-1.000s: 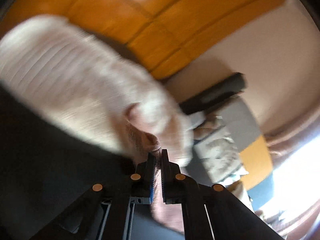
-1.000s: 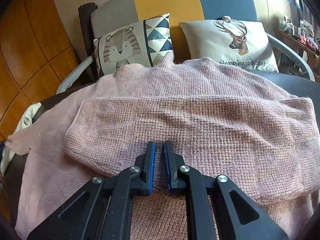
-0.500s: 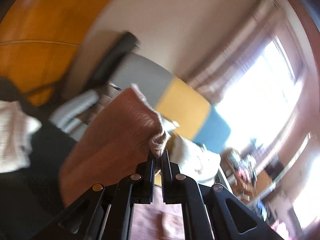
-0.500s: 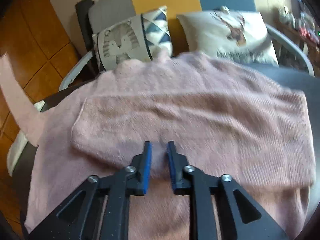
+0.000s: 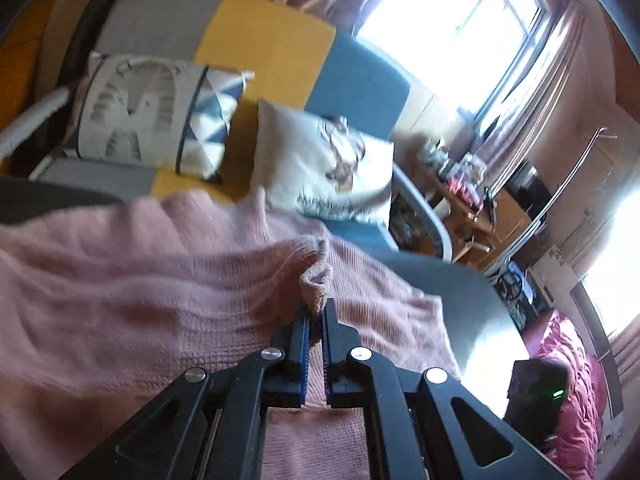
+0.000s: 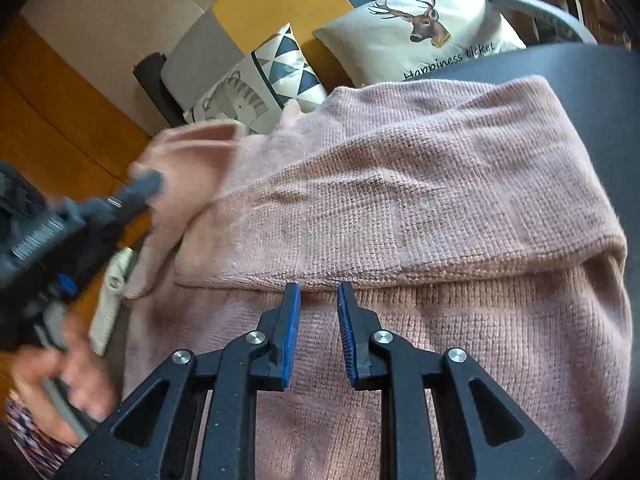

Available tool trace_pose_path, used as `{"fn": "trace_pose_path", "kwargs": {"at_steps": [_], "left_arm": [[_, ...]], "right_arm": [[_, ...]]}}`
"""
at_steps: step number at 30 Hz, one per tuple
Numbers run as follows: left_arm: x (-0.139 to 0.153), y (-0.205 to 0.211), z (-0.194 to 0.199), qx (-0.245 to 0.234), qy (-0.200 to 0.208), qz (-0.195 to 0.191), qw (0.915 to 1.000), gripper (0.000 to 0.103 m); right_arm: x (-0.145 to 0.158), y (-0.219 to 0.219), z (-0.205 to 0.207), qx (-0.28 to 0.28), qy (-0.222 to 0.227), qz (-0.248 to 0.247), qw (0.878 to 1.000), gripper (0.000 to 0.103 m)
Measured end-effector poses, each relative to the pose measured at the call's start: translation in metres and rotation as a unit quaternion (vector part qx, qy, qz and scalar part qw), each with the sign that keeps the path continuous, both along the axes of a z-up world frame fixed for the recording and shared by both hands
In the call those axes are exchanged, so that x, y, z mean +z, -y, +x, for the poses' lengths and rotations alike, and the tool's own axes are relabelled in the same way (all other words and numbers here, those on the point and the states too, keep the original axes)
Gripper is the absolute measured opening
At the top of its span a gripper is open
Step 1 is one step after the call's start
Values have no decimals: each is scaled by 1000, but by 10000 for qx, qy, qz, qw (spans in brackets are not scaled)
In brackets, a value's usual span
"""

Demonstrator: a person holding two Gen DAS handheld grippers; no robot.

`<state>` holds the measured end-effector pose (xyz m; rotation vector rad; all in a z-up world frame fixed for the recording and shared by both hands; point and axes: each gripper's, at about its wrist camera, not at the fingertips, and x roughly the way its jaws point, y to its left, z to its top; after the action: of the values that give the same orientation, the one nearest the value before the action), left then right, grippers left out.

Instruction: Fold clothes

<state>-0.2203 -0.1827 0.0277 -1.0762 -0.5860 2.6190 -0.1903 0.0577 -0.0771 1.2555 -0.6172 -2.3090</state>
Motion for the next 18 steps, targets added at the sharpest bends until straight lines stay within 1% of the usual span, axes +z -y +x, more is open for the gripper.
{"fn": "trace_pose_path", "kwargs": {"at_steps": [2, 4, 5, 7, 10, 11, 12, 13, 15, 17, 18], "left_arm": [[-14, -5, -7, 2, 121, 34, 9999, 4], [-28, -6, -9, 33, 212, 92, 9997, 4], [-32, -4, -11, 40, 224, 111, 9997, 4], [-39, -2, -13, 42, 284, 71, 9996, 4], [-47, -3, -10, -20, 328, 95, 9994, 4], [-49, -3, -10, -30, 355, 126, 9993, 4], [-52, -2, -9, -30, 399, 194, 9990, 5], [-54, -2, -9, -29, 442, 263, 9987, 6], [-59, 0, -9, -56, 563, 467, 9973, 14], [-65, 1, -7, -149, 772, 637, 9949, 15], [-66, 3, -4, -197, 790, 667, 9944, 15]], "right_arm": [[1, -2, -4, -56, 14, -247, 9997, 21], [2, -2, -10, -118, 41, -500, 9987, 25], [2, -2, -13, -149, 55, -626, 9979, 28], [3, -2, -19, -211, 82, -879, 9959, 31], [5, -2, -28, -303, 123, -1257, 9915, 40], [5, -1, -33, -317, 162, -1373, 9899, 46], [4, 3, -40, -297, 252, -1471, 9884, 49], [3, 7, -47, -270, 329, -1538, 9872, 49], [0, 17, -57, -181, 431, -1556, 9867, 49], [-2, 27, -65, -102, 548, -1386, 9888, 50], [-3, 31, -67, -83, 603, -1252, 9903, 50]]}}
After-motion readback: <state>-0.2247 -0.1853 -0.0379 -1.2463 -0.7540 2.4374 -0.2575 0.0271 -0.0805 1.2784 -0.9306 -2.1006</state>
